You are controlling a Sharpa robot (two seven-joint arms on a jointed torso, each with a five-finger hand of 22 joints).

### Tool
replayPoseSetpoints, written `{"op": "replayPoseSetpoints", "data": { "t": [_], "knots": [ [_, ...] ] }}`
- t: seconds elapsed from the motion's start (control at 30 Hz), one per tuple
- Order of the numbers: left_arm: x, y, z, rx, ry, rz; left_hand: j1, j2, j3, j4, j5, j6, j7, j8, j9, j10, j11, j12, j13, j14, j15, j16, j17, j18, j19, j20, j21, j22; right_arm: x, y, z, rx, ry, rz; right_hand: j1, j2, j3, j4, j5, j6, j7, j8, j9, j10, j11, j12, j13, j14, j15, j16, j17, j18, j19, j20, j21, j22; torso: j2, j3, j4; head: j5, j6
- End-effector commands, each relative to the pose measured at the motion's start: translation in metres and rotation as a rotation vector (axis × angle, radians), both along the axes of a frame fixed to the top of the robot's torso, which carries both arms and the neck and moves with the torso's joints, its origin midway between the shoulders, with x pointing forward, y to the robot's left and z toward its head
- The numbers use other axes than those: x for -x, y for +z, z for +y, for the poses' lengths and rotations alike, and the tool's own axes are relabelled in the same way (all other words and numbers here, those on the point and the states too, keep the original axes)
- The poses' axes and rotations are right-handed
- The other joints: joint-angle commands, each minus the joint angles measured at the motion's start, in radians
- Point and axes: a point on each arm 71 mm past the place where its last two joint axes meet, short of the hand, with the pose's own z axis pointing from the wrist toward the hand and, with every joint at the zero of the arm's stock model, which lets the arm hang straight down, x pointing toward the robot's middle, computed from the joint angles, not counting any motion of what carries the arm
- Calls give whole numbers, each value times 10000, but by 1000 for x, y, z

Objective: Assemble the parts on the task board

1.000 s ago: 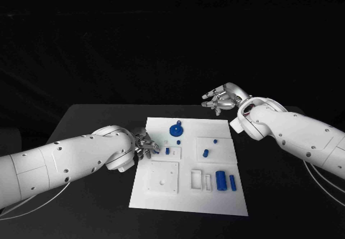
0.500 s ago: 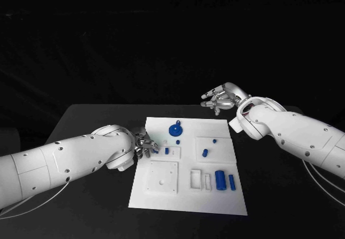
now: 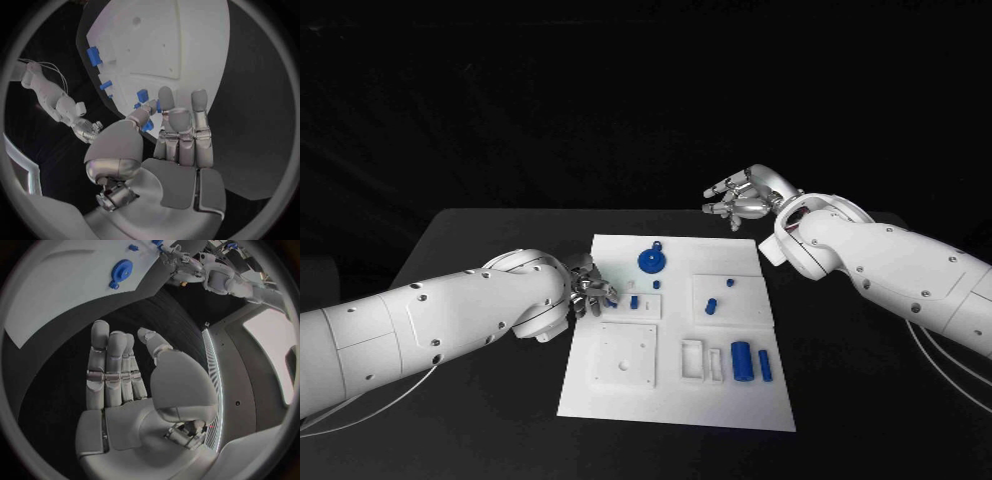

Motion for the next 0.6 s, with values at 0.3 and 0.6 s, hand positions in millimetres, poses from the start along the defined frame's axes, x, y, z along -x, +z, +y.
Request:
{"op": "replayPoseSetpoints", "data": {
  "t": [0.3, 0.6],
  "knots": [
    [3, -3, -5, -381, -292, 6, 125, 70, 344, -301, -23, 1022, -923, -36, 42, 452, -47, 71, 11, -9, -80, 102, 18, -97, 59, -35, 84, 158, 0, 0, 1, 82, 145, 6, -9, -50, 26, 46, 61, -46, 7, 28, 15, 12, -69, -43, 9, 54, -101, 68, -17, 10, 203, -74, -35, 10, 10, 8, -6, -20, -11],
    [4, -6, -7, -553, -324, -100, 274, 57, 253, -199, -245, 1059, -917, -148, -54, 452, -52, 180, 41, -7, -60, 219, 57, -73, 46, -8, 172, 163, 1, 0, 0, 88, 134, 0, -9, -50, 26, 46, 61, -46, 7, 28, 15, 12, -69, -43, 9, 54, -101, 68, -17, 10, 203, -74, -35, 10, 4, 4, -6, -33, -21]
  ]
}}
